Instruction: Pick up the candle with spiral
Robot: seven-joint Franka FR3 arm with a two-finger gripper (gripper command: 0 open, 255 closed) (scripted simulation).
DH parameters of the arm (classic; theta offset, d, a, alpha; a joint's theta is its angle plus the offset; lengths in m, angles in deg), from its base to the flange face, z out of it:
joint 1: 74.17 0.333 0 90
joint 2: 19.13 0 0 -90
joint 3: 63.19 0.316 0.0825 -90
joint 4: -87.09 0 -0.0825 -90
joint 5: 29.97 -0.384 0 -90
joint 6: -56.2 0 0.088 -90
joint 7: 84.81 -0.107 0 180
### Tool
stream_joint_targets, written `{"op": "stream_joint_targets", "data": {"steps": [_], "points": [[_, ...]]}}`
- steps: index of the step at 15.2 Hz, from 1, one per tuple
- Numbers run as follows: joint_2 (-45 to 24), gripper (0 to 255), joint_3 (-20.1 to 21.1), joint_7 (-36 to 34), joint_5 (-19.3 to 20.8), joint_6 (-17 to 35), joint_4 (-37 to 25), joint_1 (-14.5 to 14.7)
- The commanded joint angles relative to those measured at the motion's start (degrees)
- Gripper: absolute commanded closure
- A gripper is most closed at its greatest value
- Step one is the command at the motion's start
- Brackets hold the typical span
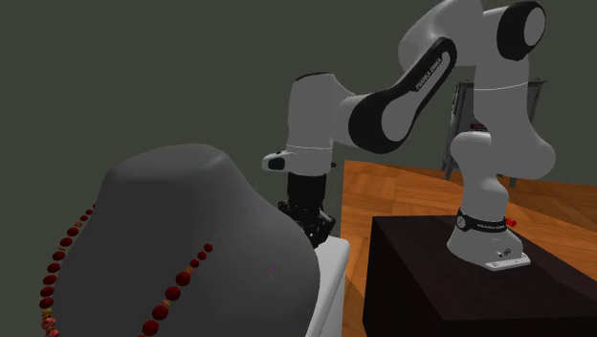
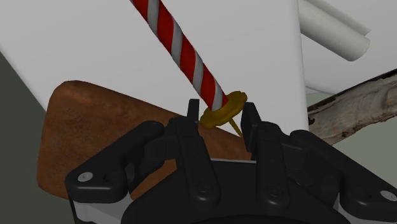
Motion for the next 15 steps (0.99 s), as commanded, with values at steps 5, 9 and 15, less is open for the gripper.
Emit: {"op": "stream_joint_targets", "data": {"steps": [5,9,15], "points": [[2.13,255,0.0,-0.2,0.0,-3.74,-1.63,-0.06],[3.48,255,0.0,-0.35,0.0,-6.52,-3.06,-0.1],[4.99,255,-0.01,-0.55,0.03,-10.15,-5.19,-0.15]]}}
